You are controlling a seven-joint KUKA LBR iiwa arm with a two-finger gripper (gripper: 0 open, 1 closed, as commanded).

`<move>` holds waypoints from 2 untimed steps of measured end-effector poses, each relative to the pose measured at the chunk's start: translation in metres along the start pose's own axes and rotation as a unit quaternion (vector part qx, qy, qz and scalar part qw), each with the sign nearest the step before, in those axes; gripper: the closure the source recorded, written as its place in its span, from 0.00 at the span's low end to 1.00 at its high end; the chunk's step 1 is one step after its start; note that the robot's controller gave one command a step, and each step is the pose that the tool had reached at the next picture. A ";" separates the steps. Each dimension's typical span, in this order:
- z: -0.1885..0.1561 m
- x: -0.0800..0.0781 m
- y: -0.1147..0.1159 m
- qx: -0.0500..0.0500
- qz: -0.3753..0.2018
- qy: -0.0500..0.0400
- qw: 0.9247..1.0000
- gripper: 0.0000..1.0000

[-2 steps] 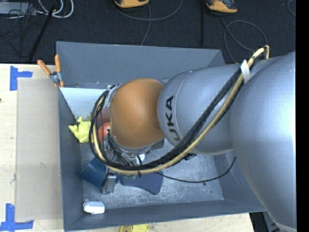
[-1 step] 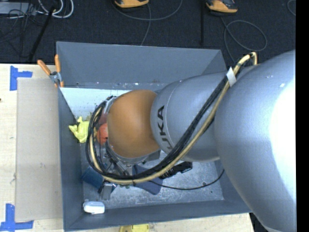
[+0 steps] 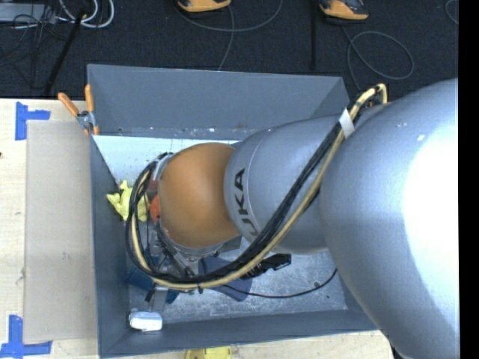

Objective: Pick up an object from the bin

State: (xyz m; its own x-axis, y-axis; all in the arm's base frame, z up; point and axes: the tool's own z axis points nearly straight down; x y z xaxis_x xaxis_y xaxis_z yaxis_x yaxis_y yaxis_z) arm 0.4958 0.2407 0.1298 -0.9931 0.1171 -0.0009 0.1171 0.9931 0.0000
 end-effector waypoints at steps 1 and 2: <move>0.035 -0.002 0.005 -0.009 0.103 -0.014 0.995 0.00; 0.059 -0.018 0.009 0.000 0.146 0.002 0.989 1.00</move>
Offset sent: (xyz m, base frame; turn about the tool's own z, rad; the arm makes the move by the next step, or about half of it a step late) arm 0.0191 0.0061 -0.0598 0.2930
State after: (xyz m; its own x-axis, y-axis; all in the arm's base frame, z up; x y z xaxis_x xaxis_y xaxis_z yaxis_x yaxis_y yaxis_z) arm 0.5145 0.2476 0.0703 -0.9172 0.3983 0.0037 0.3983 0.9173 -0.0013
